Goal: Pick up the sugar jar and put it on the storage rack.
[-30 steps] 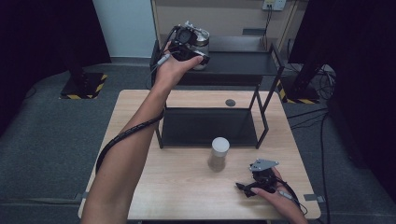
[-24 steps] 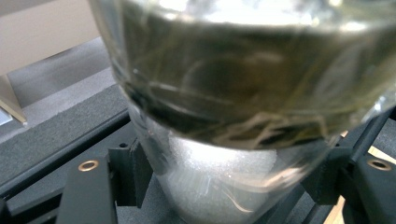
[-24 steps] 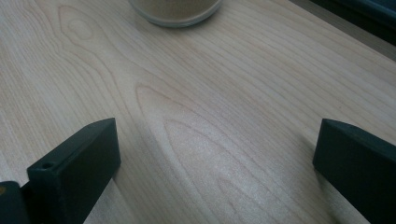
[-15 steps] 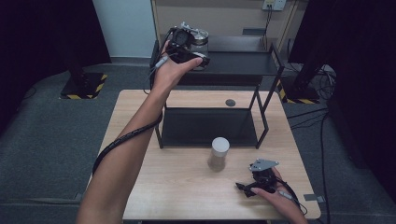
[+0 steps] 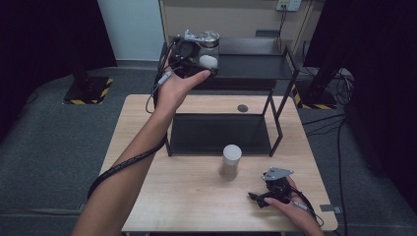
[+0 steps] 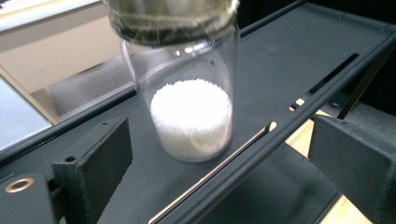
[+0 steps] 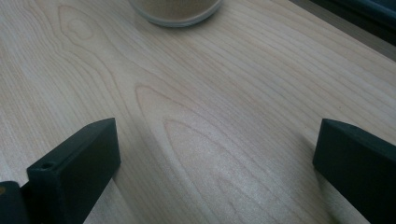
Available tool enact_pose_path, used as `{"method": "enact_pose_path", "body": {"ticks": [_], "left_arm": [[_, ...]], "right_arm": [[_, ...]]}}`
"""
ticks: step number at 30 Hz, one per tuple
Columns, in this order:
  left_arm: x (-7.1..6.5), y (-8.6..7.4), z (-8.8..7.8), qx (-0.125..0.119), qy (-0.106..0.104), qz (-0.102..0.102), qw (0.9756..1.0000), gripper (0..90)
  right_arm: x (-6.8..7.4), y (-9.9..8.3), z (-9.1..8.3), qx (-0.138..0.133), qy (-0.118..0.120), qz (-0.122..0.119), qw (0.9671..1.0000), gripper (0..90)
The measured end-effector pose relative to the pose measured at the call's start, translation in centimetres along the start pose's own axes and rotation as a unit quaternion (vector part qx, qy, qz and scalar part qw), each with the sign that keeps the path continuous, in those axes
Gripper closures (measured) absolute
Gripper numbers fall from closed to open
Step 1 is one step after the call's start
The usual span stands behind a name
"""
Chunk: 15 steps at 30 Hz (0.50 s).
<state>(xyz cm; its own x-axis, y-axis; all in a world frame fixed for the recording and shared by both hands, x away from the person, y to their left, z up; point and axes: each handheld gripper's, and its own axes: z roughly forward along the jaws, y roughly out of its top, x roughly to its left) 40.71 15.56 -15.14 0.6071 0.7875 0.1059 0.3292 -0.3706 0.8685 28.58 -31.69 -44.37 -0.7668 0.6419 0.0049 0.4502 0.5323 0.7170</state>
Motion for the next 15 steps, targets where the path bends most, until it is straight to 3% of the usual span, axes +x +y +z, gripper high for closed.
{"method": "enact_pose_path", "body": {"ticks": [2, 5, 9, 15], "left_arm": [[-0.1, -0.4, -0.2, -0.001, -0.003, 0.000, 1.0000, 5.5], [-1.1, -0.7, -0.7, 0.004, 0.011, 0.022, 0.9997, 5.8], [-1.9, -1.1, -1.1, 0.005, 0.009, 0.029, 0.9995, 5.8], [-2.1, -1.9, -1.9, -0.005, 0.001, 0.021, 0.9998, 5.9]], "right_arm": [[0.0, 0.0, 0.0, 0.000, 0.000, 0.000, 1.0000, 1.2], [0.0, 0.0, 0.0, 0.000, 0.000, 0.000, 1.0000, 1.2], [0.0, 0.0, 0.0, 0.000, 0.000, 0.000, 1.0000, 1.2], [0.0, 0.0, 0.0, 0.000, 0.000, 0.000, 1.0000, 1.2]]}}
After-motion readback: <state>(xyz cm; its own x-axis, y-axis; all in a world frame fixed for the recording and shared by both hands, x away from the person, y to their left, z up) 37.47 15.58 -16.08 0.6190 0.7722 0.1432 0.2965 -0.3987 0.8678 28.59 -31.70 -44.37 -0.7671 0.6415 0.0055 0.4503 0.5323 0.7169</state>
